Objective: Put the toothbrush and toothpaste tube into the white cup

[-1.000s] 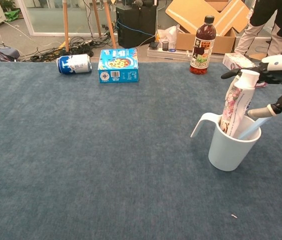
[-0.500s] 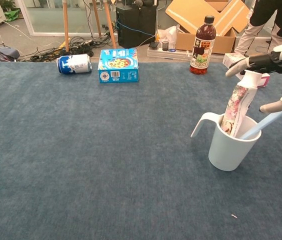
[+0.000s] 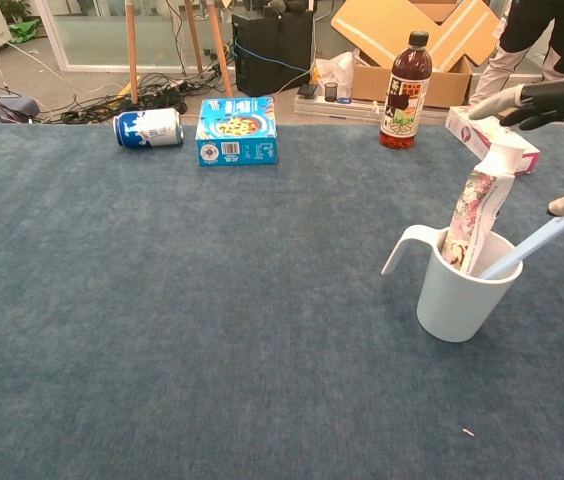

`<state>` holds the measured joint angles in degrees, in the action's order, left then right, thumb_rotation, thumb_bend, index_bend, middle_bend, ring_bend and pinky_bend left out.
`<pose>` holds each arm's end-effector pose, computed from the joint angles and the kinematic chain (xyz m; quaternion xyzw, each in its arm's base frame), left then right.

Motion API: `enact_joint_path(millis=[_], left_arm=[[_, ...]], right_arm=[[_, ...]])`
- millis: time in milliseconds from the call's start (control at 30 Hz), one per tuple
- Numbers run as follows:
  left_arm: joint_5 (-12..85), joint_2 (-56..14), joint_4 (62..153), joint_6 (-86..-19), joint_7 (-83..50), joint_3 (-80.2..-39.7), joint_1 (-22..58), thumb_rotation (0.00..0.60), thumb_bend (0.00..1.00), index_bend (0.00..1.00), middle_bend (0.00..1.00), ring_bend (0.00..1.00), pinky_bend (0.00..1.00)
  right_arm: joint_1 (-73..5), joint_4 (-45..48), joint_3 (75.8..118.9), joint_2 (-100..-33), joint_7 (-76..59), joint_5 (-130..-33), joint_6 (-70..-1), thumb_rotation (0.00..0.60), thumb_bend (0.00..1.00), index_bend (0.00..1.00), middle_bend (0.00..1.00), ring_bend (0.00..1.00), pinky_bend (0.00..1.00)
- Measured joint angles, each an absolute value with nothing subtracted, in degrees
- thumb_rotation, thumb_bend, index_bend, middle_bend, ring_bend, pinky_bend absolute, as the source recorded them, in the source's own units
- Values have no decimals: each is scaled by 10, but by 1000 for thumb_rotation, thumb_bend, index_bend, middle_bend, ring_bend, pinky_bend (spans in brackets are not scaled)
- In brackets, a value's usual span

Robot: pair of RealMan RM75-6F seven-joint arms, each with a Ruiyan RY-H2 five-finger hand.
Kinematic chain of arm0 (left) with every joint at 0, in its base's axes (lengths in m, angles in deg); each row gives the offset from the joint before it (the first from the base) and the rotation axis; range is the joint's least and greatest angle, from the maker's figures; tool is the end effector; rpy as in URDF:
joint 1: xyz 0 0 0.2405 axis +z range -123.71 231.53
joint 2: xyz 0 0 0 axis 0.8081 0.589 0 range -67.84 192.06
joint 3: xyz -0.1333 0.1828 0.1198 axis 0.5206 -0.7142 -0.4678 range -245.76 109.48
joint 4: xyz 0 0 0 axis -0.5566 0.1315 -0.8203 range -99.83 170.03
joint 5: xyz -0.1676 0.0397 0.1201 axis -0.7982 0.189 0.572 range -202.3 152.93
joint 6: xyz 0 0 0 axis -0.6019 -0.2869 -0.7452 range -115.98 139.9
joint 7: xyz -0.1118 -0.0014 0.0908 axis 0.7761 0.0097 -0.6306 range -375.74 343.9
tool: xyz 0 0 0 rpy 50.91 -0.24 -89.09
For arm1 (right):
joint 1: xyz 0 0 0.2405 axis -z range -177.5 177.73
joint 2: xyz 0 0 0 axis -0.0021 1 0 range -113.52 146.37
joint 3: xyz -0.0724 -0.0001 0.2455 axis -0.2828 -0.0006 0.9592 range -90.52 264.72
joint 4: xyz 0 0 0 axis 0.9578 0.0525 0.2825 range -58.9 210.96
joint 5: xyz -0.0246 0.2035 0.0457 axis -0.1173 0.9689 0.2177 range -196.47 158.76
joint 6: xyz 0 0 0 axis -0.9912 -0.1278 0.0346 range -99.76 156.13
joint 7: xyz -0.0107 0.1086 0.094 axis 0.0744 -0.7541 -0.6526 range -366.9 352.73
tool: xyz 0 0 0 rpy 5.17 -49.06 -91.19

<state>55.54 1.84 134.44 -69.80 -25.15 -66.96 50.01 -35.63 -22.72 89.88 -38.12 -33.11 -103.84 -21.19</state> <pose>-0.3133 0.1669 0.1623 -0.6018 -0.4085 -0.3079 0.6133 -0.2122 -0.3047 0.1264 0.7072 -0.5105 0.3681 0.3221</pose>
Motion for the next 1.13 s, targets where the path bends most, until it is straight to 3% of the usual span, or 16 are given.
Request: enact_joint_path(millis=[267, 400, 467, 700, 900, 1133], left_arm=[[558, 18, 1345, -699, -255, -670, 500, 600, 2, 659, 544, 437, 409], [559, 16, 1345, -699, -258, -670, 500, 600, 2, 659, 544, 437, 409], [560, 16, 1345, -700, -258, -671, 500, 600, 2, 659, 544, 437, 409], [588, 16, 1345, -707, -248, -675, 499, 600, 2, 667, 544, 437, 410], [622, 7, 1334, -725, -231, -677, 499, 600, 2, 654, 535, 428, 411], [638, -11, 1310, -733, -215, -674, 494, 600, 3, 652, 519, 423, 411]], right_arm=[[-316, -276, 893, -340, -197, -1033, -276, 600, 0, 0, 0, 0, 19], [-285, -309, 889, -323, -53, -1006, -324, 600, 0, 28, 11, 0, 212], [-269, -325, 886, -319, 20, -991, -353, 600, 0, 101, 67, 23, 284], [-180, -370, 874, -337, 251, -945, -515, 600, 3, 193, 250, 194, 410], [-107, -344, 865, -398, 267, -960, -615, 600, 27, 204, 329, 278, 466], [-80, -313, 851, -419, 213, -994, -622, 600, 27, 206, 334, 283, 466]])
